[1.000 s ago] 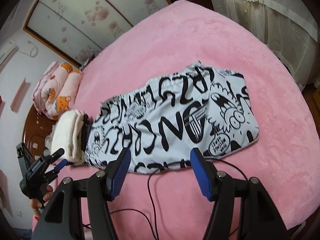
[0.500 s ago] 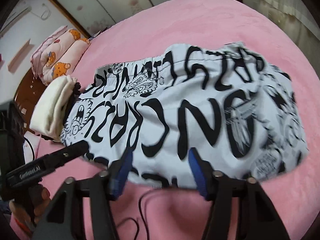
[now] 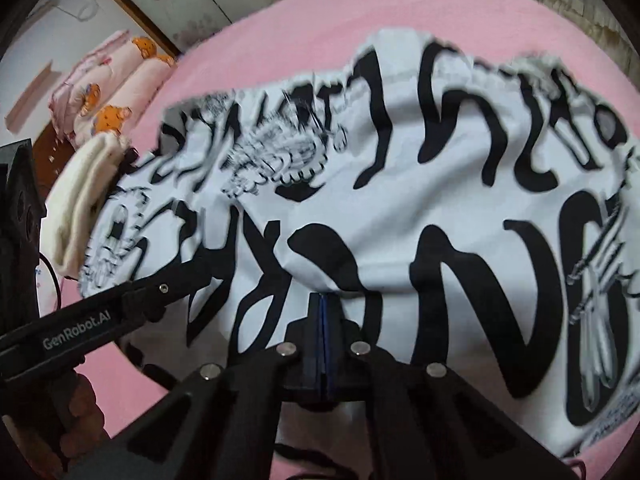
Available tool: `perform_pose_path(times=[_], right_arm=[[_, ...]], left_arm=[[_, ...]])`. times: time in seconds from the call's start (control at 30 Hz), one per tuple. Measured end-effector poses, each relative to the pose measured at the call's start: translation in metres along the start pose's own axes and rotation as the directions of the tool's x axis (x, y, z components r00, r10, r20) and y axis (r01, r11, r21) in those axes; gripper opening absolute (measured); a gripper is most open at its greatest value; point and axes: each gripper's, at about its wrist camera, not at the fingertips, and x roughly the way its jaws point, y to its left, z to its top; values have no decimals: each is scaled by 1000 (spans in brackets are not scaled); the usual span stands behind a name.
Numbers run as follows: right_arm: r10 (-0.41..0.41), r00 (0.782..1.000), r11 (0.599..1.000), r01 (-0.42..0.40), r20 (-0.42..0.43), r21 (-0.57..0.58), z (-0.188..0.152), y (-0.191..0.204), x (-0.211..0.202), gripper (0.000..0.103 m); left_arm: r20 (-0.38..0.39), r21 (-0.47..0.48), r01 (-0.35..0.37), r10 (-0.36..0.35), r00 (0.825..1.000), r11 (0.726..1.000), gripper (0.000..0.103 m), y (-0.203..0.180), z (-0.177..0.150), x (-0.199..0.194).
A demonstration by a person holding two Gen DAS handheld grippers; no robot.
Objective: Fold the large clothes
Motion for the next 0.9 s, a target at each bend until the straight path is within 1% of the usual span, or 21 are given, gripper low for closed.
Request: perform_pose_path(times=[0.1,0.17,0.27,0.33,0.4,0.43,0.47,0.5,0.6,0.63,0.67,0.7,0.77,0.83,0.9], right_arm=[[51,999,997,-51,-3,58,0,-13,13,0],[72,997,995,-71,-6,75,1,-18,18,0],[73,997,995,-72,-5,66,1,-18,19,0],[65,998,997,-65,-5,44,1,-16,18,0],[66,998,997,-66,-12,37,2,-15,17,0],[73,997,996,-72,-17,47,3,-16,16,0],[76,997,996,-75,-20,53,4,-17,17,0],[75,997,996,-74,-19,55,4,-20,14,0],[76,997,996,-75,-16,57,1,-31,2,0],[81,997,995,-79,-13,67,1,-36,-4,0],[63,998,995,-62,-4,73,0,-40,-9,0],[50,999,996,-50,2,75,-1,-45,-15,0],[10,1000,997,-11,11,79,-2,-54,-23,0],[-95,995,992,94,17,79,-4,-69,-33,0],[-144,989,985,141,18,102,-8,-87,-41,0]], left_arm=[[17,39,-37,36,999,999,33,-4,-2,11],[33,86,-82,80,996,993,33,-11,-4,17],[62,168,-167,159,985,971,33,-25,-8,24],[76,192,-196,184,980,962,28,-28,-9,25],[68,177,-187,177,982,966,16,-21,-8,22],[64,158,-182,173,983,971,12,-12,-6,19],[65,139,-200,193,979,970,4,-1,-3,17],[66,120,-214,208,976,969,4,9,0,14],[56,27,-196,195,979,980,2,48,9,3],[61,2,-201,200,978,980,2,60,12,-2],[69,-12,-214,214,974,977,2,70,14,-5],[76,-20,-238,238,968,971,2,78,16,-8],[90,-23,-318,319,944,948,2,93,19,-14],[91,-42,-366,368,925,930,2,110,21,-17],[89,-67,-381,385,918,922,2,128,22,-21]])
